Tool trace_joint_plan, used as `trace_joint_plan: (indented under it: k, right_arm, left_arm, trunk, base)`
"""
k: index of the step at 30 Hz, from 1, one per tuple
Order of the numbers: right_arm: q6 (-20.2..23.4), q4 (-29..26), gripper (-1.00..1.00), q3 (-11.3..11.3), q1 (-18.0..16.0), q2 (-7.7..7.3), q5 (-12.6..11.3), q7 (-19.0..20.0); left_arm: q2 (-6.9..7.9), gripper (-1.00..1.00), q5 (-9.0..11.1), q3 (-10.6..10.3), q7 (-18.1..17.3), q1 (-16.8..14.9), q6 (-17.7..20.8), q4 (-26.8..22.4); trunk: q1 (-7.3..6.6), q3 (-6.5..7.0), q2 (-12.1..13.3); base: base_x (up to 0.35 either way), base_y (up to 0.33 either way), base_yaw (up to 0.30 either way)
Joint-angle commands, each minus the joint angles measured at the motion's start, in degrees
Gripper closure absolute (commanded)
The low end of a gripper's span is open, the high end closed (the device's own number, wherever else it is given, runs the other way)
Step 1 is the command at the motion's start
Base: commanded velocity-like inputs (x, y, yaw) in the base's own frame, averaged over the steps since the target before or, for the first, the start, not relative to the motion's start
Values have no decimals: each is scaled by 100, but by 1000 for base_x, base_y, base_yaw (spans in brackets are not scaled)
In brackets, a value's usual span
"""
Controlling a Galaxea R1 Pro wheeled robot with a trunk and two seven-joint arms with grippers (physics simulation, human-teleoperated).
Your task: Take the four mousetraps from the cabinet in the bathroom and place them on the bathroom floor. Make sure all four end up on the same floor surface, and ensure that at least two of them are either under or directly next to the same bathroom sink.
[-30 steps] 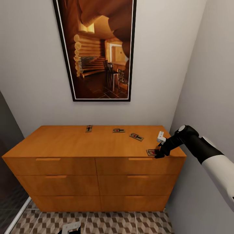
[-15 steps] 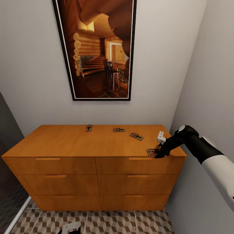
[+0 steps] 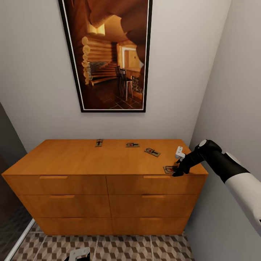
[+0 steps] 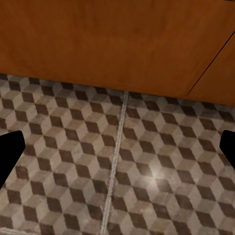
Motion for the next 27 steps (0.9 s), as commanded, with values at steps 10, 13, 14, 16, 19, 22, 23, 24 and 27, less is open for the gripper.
trace_joint_plan:
  k: [10,13,14,16,19,22,23,24,27]
  right_arm:
    - [52,-9,-100,13,-5,-4,11,24]
    - [52,-9,-100,13,-5,-4,7,24]
    - [52,-8,-100,13,-5,-4,7,24]
    - [52,-5,-100,13,-5,-4,9,24]
    - [52,-3,-100,13,-5,-4,10,24]
    - [52,-2,-100,13,-5,-4,11,21]
    - [52,-2,-100,13,-5,-4,12,22]
    - [52,-2,-100,13,-5,-4,12,22]
    - [53,-1,-100,13,-5,-4,12,19]
  left_arm:
    - [-3,-100,-1,28,0,-4,-20,4]
    - [-2,-100,-1,26,1,-4,-20,4]
    - [-3,-100,-1,27,1,-4,-20,4]
    - [-5,-100,-1,27,1,-4,-20,4]
    - [-4,-100,-1,27,1,-4,-20,4]
    - [-4,-100,-1,28,1,-4,-20,4]
    - [-5,-100,-1,28,0,-4,-20,4]
    - [-4,-100,-1,28,0,-4,-20,4]
    - [-2,-100,-1,28,-1,-4,-20,4]
  trunk:
    - [0,-6,-3]
    - [0,-8,-3]
    - [0,-9,-3]
    - [0,-15,-3]
    - [0,-21,-3]
    - [0,-24,-3]
    - [0,-25,-3]
    - [0,-25,-3]
    - [0,-27,-3]
  base:
    - [0,0,0]
    - [0,0,0]
    - [0,0,0]
    - [0,0,0]
    - [0,0,0]
    - [0,0,0]
    - [0,0,0]
    - [0,0,0]
    - [0,0,0]
